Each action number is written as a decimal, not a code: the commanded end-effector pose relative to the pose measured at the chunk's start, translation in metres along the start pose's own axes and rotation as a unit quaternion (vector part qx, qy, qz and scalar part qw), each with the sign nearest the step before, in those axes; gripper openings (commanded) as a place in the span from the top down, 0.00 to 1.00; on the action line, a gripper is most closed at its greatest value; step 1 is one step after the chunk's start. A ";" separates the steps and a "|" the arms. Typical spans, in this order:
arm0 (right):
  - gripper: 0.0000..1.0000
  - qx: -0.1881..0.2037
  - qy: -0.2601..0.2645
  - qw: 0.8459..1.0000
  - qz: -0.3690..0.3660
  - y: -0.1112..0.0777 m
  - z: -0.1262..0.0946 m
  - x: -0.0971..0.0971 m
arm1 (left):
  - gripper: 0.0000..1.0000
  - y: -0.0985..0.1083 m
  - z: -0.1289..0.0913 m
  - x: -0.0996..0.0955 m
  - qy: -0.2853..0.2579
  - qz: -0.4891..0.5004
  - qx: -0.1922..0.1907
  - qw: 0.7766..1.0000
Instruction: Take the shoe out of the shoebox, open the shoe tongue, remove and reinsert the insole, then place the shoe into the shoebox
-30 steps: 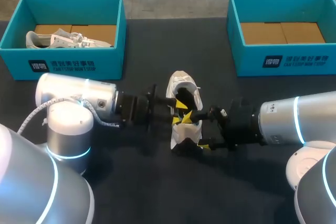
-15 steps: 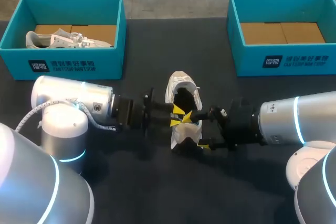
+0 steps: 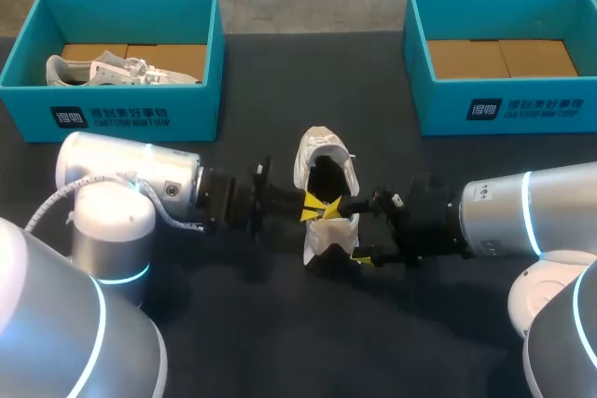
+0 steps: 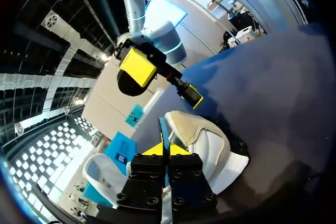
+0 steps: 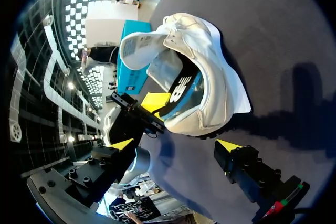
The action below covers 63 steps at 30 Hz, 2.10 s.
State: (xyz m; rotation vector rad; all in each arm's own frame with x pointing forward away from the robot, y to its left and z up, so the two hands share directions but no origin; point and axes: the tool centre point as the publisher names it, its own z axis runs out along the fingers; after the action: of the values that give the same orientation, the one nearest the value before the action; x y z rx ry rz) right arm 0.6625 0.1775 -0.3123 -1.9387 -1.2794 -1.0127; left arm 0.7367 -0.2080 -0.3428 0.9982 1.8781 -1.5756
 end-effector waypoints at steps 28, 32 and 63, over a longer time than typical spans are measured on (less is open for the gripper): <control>0.00 -0.003 -0.004 1.000 0.000 -0.002 0.002 0.002 | 0.67 0.000 0.002 -0.001 0.008 -0.010 0.026 1.000; 0.00 -0.003 -0.004 1.000 0.000 -0.002 0.002 0.002 | 0.89 -0.002 0.004 0.000 0.017 -0.006 0.029 0.999; 0.00 -0.003 -0.004 1.000 0.000 -0.002 0.002 0.002 | 0.29 0.003 -0.001 -0.004 0.031 -0.013 0.017 0.999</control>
State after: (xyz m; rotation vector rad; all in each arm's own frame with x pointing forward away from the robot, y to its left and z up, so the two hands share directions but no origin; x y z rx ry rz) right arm 0.6624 0.1775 -0.3123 -1.9387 -1.2794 -1.0127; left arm 0.7448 -0.2134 -0.3440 1.0503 1.9160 -1.6162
